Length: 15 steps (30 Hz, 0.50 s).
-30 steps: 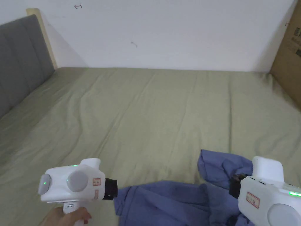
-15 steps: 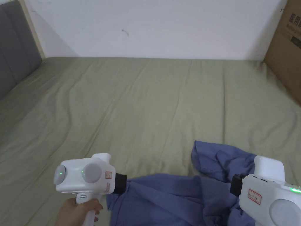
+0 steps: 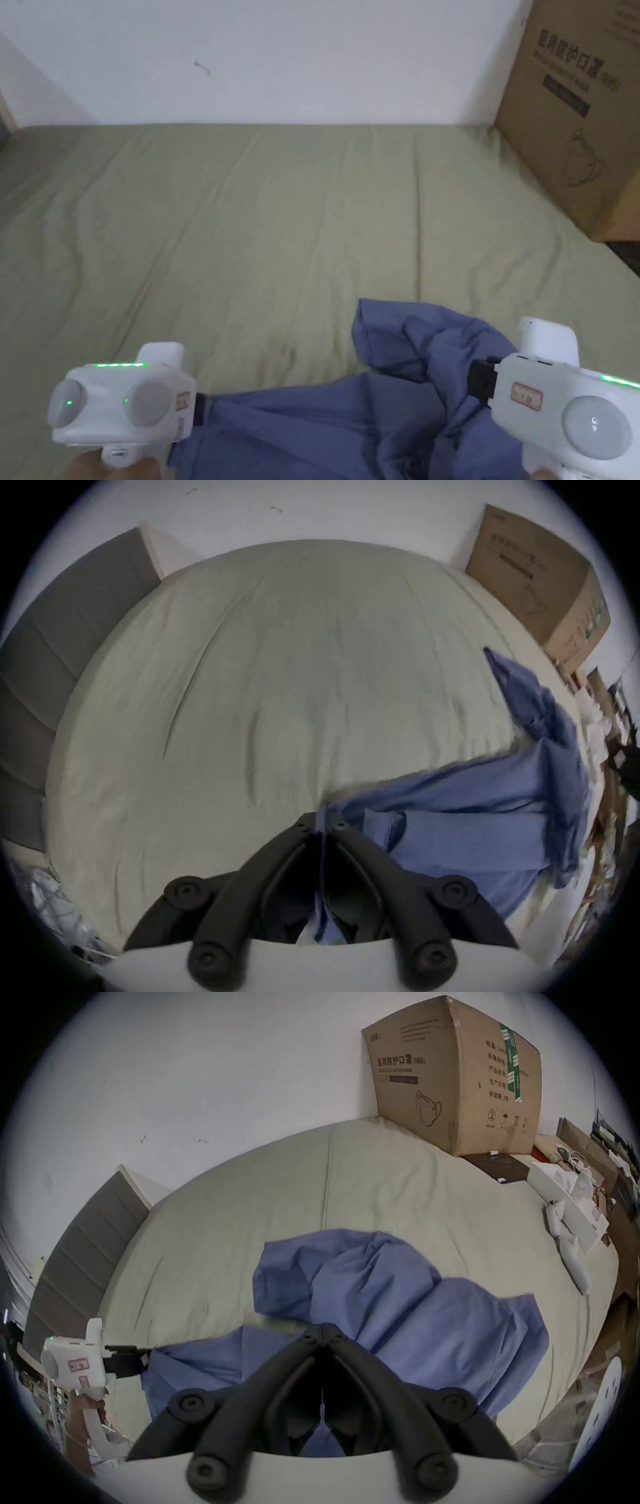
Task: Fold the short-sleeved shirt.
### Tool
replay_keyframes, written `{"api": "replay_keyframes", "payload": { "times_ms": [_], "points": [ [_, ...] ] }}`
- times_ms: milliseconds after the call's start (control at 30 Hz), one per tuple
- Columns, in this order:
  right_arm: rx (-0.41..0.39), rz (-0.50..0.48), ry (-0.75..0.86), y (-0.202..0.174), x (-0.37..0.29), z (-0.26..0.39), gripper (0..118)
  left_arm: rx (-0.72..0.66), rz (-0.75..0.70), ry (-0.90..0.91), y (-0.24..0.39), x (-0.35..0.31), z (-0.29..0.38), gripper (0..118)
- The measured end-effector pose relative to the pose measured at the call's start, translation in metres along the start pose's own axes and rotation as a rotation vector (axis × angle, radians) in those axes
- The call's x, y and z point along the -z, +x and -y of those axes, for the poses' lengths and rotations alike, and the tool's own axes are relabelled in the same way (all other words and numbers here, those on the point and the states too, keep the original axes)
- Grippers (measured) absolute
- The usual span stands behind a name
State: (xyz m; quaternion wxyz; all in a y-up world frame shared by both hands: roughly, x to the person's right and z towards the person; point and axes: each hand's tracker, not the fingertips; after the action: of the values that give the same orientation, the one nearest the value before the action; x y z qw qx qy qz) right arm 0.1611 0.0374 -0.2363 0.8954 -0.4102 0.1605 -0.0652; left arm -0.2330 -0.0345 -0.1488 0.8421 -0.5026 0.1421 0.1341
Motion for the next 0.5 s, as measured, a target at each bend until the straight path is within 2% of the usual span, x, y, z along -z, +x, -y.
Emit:
{"api": "replay_keyframes", "payload": {
  "times_ms": [67,100,133,167,200,233,267,333,400,467,500],
  "points": [
    [-0.002,-0.025,0.001,0.016,0.008,-0.033,0,-0.021,0.044,0.026,-0.007,-0.013,-0.004,3],
    [-0.012,-0.045,0.009,0.022,0.014,-0.047,7,-0.023,0.059,0.050,-0.008,-0.022,-0.007,3],
    [-0.037,-0.052,0.009,0.026,0.022,-0.060,24,-0.009,0.074,0.061,-0.008,-0.030,-0.009,3],
    [-0.055,-0.035,-0.002,0.032,0.035,-0.078,36,-0.004,0.074,0.074,-0.007,-0.039,-0.012,3],
    [-0.083,-0.007,-0.020,0.035,0.049,-0.093,36,0.004,0.079,0.097,-0.006,-0.046,-0.014,3],
    [-0.108,0.008,-0.066,0.040,0.066,-0.104,86,0.013,0.085,0.109,-0.006,-0.049,-0.015,3],
    [-0.104,0.002,-0.069,0.045,0.081,-0.113,95,0.010,0.087,0.111,-0.006,-0.051,-0.017,3],
    [-0.125,0.010,-0.147,0.052,0.113,-0.122,94,-0.002,0.091,0.117,-0.008,-0.050,-0.020,3],
    [-0.143,0.081,-0.234,0.060,0.152,-0.123,94,-0.005,0.089,0.115,-0.009,-0.045,-0.023,3],
    [-0.181,0.114,-0.314,0.067,0.179,-0.114,90,-0.010,0.078,0.098,-0.010,-0.041,-0.024,3],
    [-0.167,0.122,-0.361,0.070,0.192,-0.106,86,-0.011,0.080,0.096,-0.011,-0.039,-0.024,3]
  ]
}}
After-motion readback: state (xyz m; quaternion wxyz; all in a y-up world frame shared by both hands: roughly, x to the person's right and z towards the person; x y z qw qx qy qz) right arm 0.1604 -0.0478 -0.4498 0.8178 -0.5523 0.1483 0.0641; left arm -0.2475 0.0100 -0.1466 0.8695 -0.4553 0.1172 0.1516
